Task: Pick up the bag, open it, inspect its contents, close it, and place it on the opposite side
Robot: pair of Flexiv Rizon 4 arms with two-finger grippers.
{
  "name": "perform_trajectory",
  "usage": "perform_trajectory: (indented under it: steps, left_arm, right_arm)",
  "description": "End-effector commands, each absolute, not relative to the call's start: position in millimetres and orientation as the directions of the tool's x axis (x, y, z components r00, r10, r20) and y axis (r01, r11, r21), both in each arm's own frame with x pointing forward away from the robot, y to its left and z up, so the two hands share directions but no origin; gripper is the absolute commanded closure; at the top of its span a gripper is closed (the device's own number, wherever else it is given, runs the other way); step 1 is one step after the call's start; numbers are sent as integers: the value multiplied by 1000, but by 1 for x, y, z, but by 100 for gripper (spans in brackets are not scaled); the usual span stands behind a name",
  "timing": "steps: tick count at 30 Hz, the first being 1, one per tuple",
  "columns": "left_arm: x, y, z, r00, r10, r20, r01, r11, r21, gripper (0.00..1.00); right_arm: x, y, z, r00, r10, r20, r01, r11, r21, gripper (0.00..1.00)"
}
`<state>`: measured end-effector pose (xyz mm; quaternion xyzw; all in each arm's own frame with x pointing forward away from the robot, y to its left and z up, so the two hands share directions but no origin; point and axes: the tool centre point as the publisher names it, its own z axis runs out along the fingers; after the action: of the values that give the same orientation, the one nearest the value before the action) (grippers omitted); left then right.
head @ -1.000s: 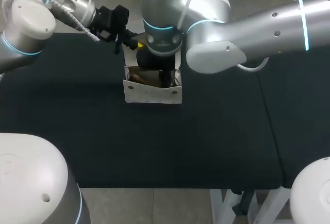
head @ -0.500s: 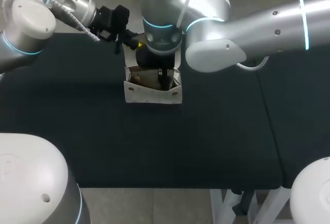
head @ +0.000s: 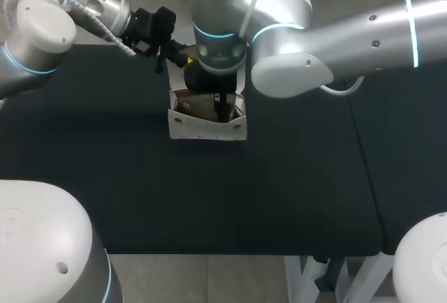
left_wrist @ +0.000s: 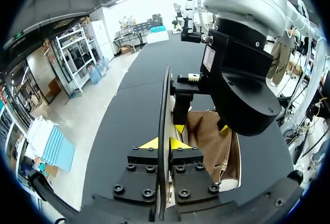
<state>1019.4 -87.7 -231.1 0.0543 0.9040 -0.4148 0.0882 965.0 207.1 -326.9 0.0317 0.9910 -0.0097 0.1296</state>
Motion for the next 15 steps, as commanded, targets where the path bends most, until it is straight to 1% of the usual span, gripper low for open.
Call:
perform_trajectory:
  steps: [1,10,11,12,14,15]
  left_arm:
    - [1021,-86,-229,-978,27,-205,173,648,-742,100]
    - [1020,-87,-230,-978,31,-207,177,648,-741,100]
    - [1021,-87,-229,-978,32,-207,178,648,-741,100]
    - [1021,-87,-229,-978,32,-208,179,648,-741,100]
    - [1021,-88,-229,-977,34,-209,181,647,-740,100]
    - [1021,-88,-229,-977,35,-210,182,647,-740,100]
  right_arm:
    - [967,207,-335,-964,60,-259,67,998,-17,0]
    - [970,207,-331,-960,62,-273,68,998,-12,0]
    - [970,206,-330,-959,63,-275,69,998,-11,13]
    - [971,206,-329,-958,67,-280,72,997,-8,51]
    - [971,206,-327,-955,70,-289,74,997,-2,79]
    - [972,205,-325,-953,73,-295,75,997,3,79]
